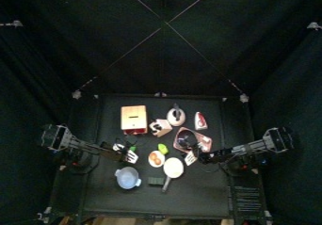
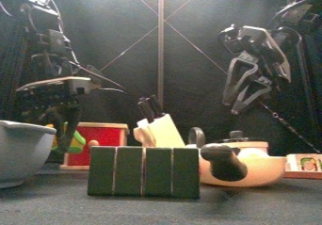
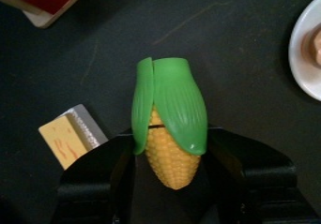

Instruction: Place corn in bowl

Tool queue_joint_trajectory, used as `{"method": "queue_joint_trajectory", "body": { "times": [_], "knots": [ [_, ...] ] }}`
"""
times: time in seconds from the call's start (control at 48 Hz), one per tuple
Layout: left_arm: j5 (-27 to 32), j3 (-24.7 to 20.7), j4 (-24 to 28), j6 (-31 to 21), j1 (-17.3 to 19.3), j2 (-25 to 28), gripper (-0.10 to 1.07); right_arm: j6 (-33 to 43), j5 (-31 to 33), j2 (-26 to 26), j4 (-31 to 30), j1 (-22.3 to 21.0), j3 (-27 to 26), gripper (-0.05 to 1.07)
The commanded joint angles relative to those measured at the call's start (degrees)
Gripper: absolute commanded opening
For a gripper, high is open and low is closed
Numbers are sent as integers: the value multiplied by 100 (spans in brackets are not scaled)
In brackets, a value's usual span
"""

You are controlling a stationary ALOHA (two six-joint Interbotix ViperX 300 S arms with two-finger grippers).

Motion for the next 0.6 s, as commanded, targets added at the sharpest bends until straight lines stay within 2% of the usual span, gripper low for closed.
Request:
{"method": "queue_joint_trajectory", "body": {
  "times": [0.0, 0.208, 0.292, 0.583],
  "knots": [
    [-9, -26, 53, 70, -193, -290, 71, -18, -9, -70, -18, -26, -114, 80],
    [-158, 9, 264, 334, -861, -861, 71, -70, -9, -105, -35, -26, -158, 80],
    [-475, 79, 281, 519, -1169, -1020, 71, -53, -9, -176, -44, -35, -176, 80],
    [-1222, 299, 88, 817, -1793, -1090, 71, -9, -9, -246, 9, -105, -237, 80]
  ]
}}
